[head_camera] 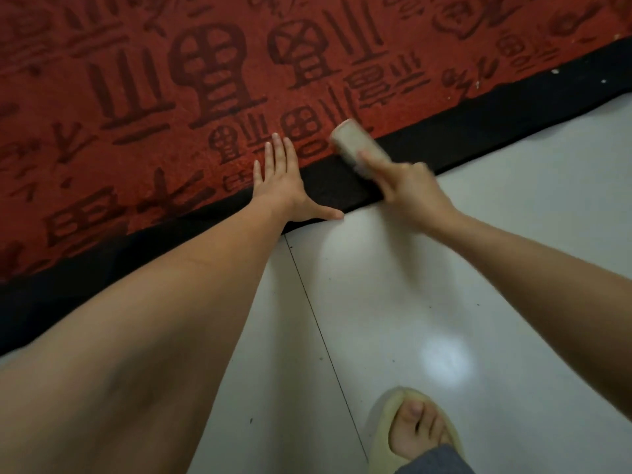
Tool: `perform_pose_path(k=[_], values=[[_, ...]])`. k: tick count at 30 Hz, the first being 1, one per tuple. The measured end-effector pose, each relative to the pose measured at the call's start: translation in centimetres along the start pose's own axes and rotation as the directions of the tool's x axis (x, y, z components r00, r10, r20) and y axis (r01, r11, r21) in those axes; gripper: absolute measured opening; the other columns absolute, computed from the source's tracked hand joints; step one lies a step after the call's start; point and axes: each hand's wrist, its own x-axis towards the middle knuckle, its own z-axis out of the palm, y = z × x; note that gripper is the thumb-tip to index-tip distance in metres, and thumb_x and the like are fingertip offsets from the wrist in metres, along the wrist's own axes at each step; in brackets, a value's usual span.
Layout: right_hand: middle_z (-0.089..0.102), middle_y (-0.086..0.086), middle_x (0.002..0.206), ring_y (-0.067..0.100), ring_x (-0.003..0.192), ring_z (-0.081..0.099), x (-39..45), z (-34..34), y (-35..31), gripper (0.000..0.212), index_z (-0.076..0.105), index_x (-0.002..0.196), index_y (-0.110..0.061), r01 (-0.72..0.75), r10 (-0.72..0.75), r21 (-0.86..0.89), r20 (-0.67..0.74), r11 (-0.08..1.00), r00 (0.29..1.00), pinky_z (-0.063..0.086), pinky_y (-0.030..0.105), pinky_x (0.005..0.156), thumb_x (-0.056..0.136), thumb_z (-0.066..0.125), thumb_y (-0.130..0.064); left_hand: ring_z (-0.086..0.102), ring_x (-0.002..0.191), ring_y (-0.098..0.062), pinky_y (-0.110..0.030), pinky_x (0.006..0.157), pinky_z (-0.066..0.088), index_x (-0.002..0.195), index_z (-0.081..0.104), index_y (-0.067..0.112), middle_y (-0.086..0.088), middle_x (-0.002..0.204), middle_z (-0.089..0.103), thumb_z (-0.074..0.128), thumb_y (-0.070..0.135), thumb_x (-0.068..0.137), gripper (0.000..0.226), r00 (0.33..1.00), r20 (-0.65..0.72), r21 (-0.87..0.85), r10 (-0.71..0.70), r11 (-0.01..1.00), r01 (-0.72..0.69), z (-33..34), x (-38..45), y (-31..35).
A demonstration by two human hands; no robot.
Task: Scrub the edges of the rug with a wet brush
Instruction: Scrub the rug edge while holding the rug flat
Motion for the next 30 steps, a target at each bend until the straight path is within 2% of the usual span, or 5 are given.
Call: perform_pose_path(k=[9,14,20,26,30], values=[[0.066,0.025,0.113,0.039,0.1,0.064,-0.6,2.5,-3.9,0.051,0.039,0.144,-0.039,0.113,-0.121,0.159,0.047,0.981,0.991,0.049,0.048,0.089,0.097,0.05,-0.024,-0.034,0.143,-0.024,-0.047,0.12,-0.014,0.147,-0.032,0.008,-0.009,0.153,-0.041,0.074,0.079,0.053,0.158,0.999,0.03,-0.003,-0.021,1.0,0.021,-0.4,0.3,0.1],[0.061,0.027,0.117,0.045,0.11,0.055,1.7,-0.3,-0.3,0.044,0.044,0.143,-0.033,-0.228,0.25,0.151,-0.153,0.962,0.956,0.042,0.046,0.097,0.1,0.042,-0.023,-0.035,0.142,-0.024,-0.045,0.119,-0.015,0.146,-0.033,0.009,-0.009,0.152,-0.042,0.073,0.081,0.052,0.159,0.998,0.044,0.012,-0.044,0.999,0.043,-0.6,-0.1,0.5],[0.067,0.022,0.112,0.038,0.101,0.063,-1.3,3.4,-5.0,0.046,0.04,0.144,-0.038,0.131,-0.132,0.13,0.004,0.983,0.991,0.048,0.047,0.089,0.1,0.045,-0.026,-0.033,0.143,-0.023,-0.045,0.12,-0.014,0.147,-0.031,0.007,-0.008,0.153,-0.04,0.073,0.076,0.058,0.154,1.0,0.006,-0.007,-0.016,1.0,0.016,-0.1,0.2,-0.4],[0.058,0.026,0.125,0.043,0.115,0.052,2.0,-2.1,1.6,0.046,0.045,0.144,-0.027,-0.308,0.321,0.091,-0.215,0.947,0.922,0.039,0.043,0.1,0.099,0.042,-0.019,-0.034,0.142,-0.025,-0.044,0.119,-0.015,0.147,-0.032,0.009,-0.008,0.153,-0.04,0.071,0.084,0.05,0.16,1.0,0.01,-0.012,-0.02,1.0,0.02,-0.3,-0.2,-0.3],[0.066,0.026,0.109,0.039,0.1,0.063,-1.1,3.0,-4.9,0.043,0.046,0.142,-0.034,-0.014,0.025,0.253,-0.042,0.967,0.999,0.048,0.046,0.089,0.1,0.043,-0.025,-0.033,0.143,-0.025,-0.046,0.12,-0.014,0.147,-0.031,0.008,-0.009,0.153,-0.039,0.073,0.079,0.054,0.157,1.0,0.002,-0.021,-0.008,1.0,0.008,0.0,-0.3,-0.4]])
